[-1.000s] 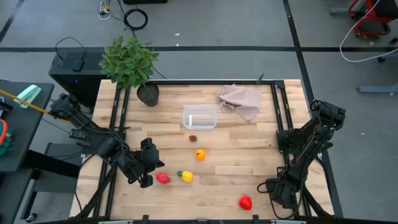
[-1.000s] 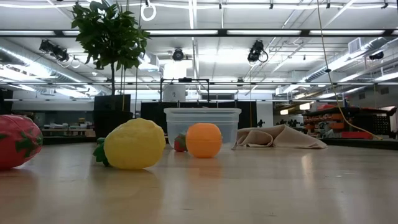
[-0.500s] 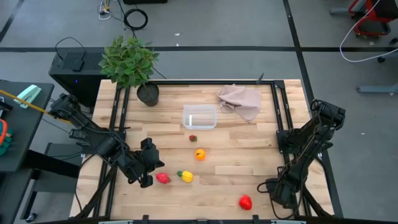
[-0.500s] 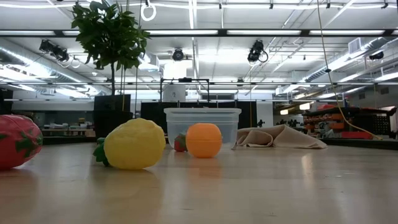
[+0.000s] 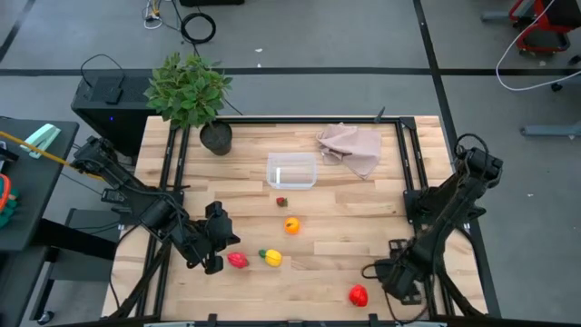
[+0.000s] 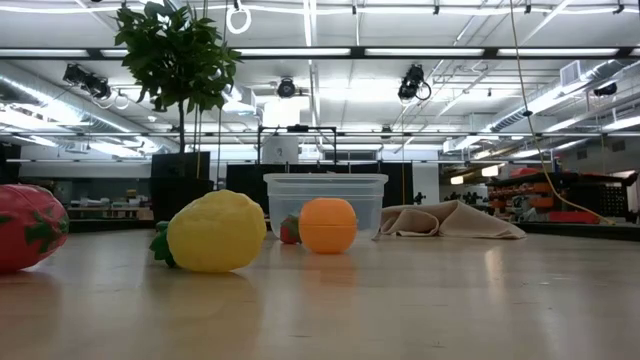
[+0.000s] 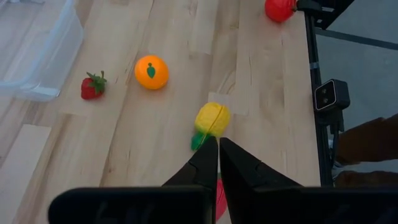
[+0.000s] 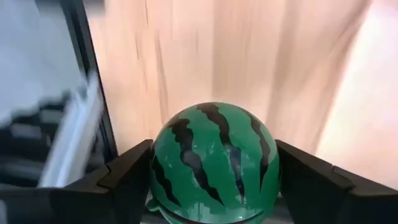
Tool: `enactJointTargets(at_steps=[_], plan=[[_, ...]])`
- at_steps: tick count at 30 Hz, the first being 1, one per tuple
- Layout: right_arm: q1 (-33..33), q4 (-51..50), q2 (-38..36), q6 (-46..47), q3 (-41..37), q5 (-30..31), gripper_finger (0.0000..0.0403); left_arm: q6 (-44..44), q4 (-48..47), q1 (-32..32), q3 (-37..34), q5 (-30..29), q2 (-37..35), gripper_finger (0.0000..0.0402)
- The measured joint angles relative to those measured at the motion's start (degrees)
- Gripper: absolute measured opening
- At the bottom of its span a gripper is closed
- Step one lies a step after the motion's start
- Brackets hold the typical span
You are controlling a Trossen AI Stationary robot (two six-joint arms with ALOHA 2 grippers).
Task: Pick and placing Produce into tupperware
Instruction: Put the green watermelon into the transparent container
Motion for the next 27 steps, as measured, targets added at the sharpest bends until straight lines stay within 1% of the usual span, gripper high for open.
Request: enactJointTargets(at_steps=[5,10,13,16,20,23,25,27], plan=[[-7.9,-3.5,0.0,-7.9,6.2,8.6,0.0298,-0.1,0.0,0.0,0.0,0.0,0.0,0.0012],[-16.8,-6.3,0.0,-17.8,11.5,13.7,0.0298,-0.4,0.0,-0.1,0.0,0.0,0.0,0.0009],[-21.8,-7.3,0.0,-22.9,14.3,14.7,0.0298,-0.6,0.0,-0.2,0.0,0.4,0.0,0.0014],[-25.9,-7.7,0.0,-27.0,17.0,14.7,0.0298,-0.6,0.0,-0.2,0.0,2.1,0.0,0.0022],[-30.2,-8.4,0.0,-32.6,20.8,14.7,0.0298,-0.6,0.0,-0.2,0.0,3.0,0.0,0.0026],[-32.9,-8.8,0.1,-34.8,23.1,14.7,0.0299,-0.6,-0.1,-0.2,0.0,3.0,0.0,0.0022],[-34.8,-10.6,1.5,-35.4,25.4,14.7,0.0299,-0.6,-0.5,-0.2,0.0,3.0,0.0,0.0017],[-36.4,-14.2,4.4,-37.8,28.5,14.2,0.0299,-0.6,-1.0,-0.2,0.0,3.0,0.0,0.0013]])
